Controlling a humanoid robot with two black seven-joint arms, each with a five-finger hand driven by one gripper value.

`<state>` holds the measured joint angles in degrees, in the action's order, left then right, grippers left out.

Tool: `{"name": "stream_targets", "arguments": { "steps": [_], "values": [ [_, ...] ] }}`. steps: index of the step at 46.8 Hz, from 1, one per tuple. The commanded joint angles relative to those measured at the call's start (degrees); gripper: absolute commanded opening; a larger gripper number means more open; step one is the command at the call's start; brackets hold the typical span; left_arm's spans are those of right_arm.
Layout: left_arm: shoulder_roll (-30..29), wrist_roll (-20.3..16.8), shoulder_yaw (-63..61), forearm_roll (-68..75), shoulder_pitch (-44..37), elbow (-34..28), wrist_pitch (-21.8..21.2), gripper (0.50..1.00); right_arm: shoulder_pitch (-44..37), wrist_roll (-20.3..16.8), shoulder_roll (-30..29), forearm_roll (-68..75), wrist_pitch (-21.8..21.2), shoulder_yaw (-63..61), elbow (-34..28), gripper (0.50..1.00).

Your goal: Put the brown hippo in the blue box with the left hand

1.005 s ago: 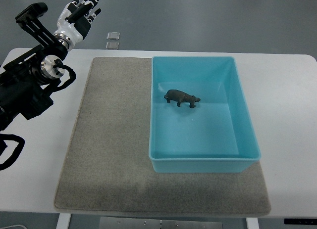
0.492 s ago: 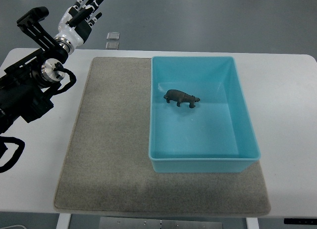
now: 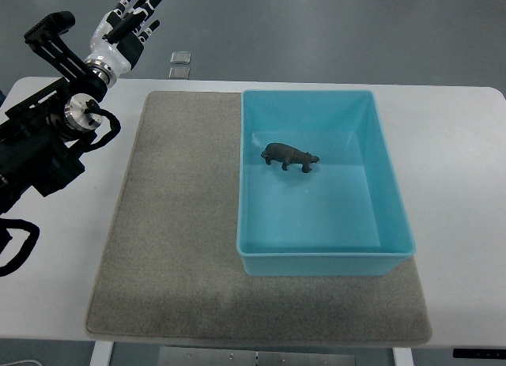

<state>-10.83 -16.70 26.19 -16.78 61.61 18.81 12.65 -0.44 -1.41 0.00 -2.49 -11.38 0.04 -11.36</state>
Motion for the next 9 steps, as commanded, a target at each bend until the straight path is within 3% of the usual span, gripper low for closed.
{"name": "stream_targets", "arguments": {
  "steps": [1, 9],
  "values": [
    [0.0, 0.0, 0.0, 0.0, 0.0, 0.0, -0.2, 0.999, 0.0, 0.0, 0.0, 0.1, 0.0, -0.1, 0.2, 0.936],
    [-0.1, 0.0, 0.0, 0.0, 0.0, -0.2, -0.3, 0.999, -0.1, 0.0, 0.0, -0.6, -0.8, 0.2, -0.2, 0.936]
  ]
}}
